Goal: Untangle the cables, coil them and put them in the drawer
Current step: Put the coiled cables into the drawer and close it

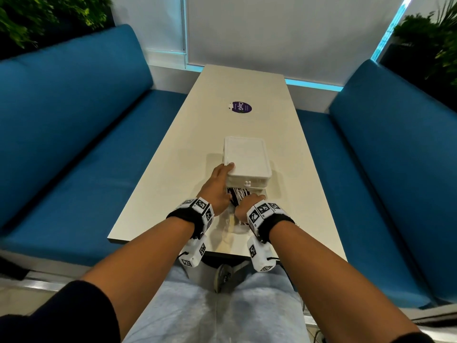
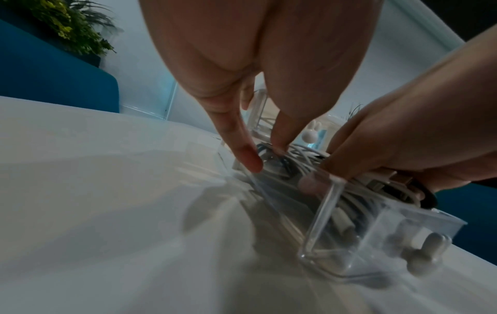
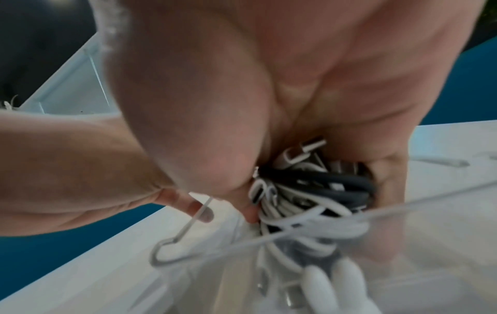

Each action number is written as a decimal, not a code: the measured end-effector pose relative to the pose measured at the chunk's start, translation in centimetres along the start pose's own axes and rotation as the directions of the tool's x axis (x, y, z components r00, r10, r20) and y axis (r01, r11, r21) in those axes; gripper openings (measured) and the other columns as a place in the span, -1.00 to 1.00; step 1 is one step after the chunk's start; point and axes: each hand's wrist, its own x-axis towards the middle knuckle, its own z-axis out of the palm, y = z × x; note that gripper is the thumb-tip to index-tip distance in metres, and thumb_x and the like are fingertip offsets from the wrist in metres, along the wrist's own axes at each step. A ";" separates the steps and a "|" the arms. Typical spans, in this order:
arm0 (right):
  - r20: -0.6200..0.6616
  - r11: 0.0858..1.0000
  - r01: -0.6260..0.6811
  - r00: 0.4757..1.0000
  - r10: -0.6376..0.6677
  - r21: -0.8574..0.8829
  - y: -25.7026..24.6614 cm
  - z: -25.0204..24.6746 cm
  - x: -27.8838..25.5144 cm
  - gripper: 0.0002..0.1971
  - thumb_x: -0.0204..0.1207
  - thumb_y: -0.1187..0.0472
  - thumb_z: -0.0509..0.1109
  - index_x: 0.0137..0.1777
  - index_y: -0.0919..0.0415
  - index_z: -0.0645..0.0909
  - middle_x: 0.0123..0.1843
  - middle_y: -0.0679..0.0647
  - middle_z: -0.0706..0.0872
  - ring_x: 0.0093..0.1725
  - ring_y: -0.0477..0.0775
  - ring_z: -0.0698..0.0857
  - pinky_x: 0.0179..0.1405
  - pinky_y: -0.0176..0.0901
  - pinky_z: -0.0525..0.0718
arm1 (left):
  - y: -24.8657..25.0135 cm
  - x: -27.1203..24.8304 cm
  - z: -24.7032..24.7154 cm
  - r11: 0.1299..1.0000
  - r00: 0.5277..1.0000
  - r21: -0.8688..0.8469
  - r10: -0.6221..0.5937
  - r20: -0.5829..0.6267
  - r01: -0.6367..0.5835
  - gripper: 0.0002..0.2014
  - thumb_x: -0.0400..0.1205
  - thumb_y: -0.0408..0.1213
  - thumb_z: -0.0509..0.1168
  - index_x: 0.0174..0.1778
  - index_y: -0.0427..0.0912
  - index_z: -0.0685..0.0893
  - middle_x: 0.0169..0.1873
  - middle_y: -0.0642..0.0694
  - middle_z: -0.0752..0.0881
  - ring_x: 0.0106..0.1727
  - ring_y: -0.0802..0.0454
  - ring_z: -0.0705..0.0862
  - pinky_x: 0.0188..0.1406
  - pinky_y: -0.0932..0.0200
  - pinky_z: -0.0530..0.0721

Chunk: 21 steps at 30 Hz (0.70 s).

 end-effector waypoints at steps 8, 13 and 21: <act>-0.082 0.993 0.001 0.997 -0.010 -0.116 1.0 0.1 -0.2 -0.56 0.62 -0.10 0.23 0.27 0.23 0.60 0.25 0.23 0.66 0.21 0.25 0.67 0.15 0.02 0.66 | 0.3 0.0 0.1 1.000 1.000 0.020 0.006 -0.026 -0.005 -0.22 0.55 -0.37 0.39 0.66 -0.01 0.19 0.64 0.00 0.15 0.19 -0.25 0.68 0.27 0.04 0.62; -0.105 0.974 0.020 0.993 -0.045 -0.227 1.6 -0.2 -0.4 -0.42 0.68 -0.16 0.01 0.44 0.27 0.48 0.39 0.26 0.53 0.34 0.23 0.54 0.34 0.07 0.47 | 0.6 0.5 0.8 0.997 0.996 0.081 -0.003 -0.089 0.010 -0.24 0.52 -0.32 0.48 0.58 -0.03 0.24 0.55 0.00 0.21 0.14 -0.17 0.68 0.12 -0.03 0.69; -0.158 0.960 0.153 0.968 -0.193 -0.236 3.3 -0.2 0.0 -0.49 0.64 -0.10 -0.11 0.16 0.18 0.59 0.23 0.19 0.64 0.16 0.21 0.61 0.35 0.27 0.24 | 0.8 1.0 1.1 0.973 0.993 0.231 0.009 -0.119 0.019 -0.24 0.46 -0.31 0.53 0.44 0.03 0.19 0.47 -0.06 0.25 -0.04 -0.24 0.71 -0.07 -0.15 0.75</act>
